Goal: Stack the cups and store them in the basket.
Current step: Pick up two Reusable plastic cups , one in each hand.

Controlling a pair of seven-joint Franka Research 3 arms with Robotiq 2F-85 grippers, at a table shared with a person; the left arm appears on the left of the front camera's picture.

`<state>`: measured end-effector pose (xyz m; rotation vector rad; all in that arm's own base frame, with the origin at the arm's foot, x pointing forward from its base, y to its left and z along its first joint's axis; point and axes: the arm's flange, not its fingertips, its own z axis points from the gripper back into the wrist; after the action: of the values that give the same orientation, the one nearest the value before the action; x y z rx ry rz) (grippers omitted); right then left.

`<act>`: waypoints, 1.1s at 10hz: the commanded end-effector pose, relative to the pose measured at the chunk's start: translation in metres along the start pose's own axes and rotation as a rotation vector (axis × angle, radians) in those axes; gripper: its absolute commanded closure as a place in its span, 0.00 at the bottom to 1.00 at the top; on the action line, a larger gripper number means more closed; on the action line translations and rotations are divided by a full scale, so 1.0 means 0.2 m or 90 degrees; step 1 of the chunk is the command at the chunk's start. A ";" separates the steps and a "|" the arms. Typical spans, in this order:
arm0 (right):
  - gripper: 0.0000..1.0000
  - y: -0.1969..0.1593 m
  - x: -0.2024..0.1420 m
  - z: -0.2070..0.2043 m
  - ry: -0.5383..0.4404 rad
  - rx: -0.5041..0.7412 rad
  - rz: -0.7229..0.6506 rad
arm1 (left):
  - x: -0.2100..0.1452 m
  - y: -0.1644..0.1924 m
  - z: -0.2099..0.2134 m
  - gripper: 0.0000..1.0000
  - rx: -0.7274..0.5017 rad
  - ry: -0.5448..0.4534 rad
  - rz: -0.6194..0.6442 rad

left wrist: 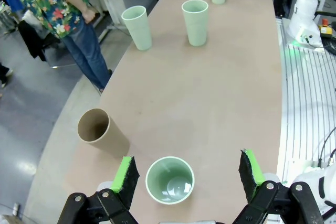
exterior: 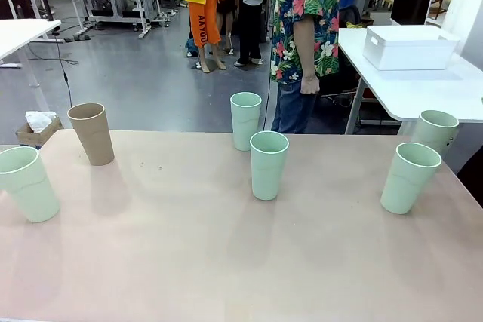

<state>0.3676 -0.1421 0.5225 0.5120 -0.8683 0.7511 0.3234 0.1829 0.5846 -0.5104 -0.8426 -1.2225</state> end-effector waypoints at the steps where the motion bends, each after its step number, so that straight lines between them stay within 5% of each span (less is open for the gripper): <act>1: 0.00 -0.02 0.01 0.00 -0.019 0.005 0.015 | 0.00 0.00 0.00 0.00 0.000 -0.018 -0.013; 11: 0.00 -0.02 0.01 0.00 -0.019 0.005 0.015 | 0.00 0.00 0.00 0.00 0.000 -0.018 -0.013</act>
<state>0.3678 -0.1416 0.5227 0.5138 -0.8735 0.7508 0.3233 0.1828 0.5846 -0.5115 -0.8429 -1.2235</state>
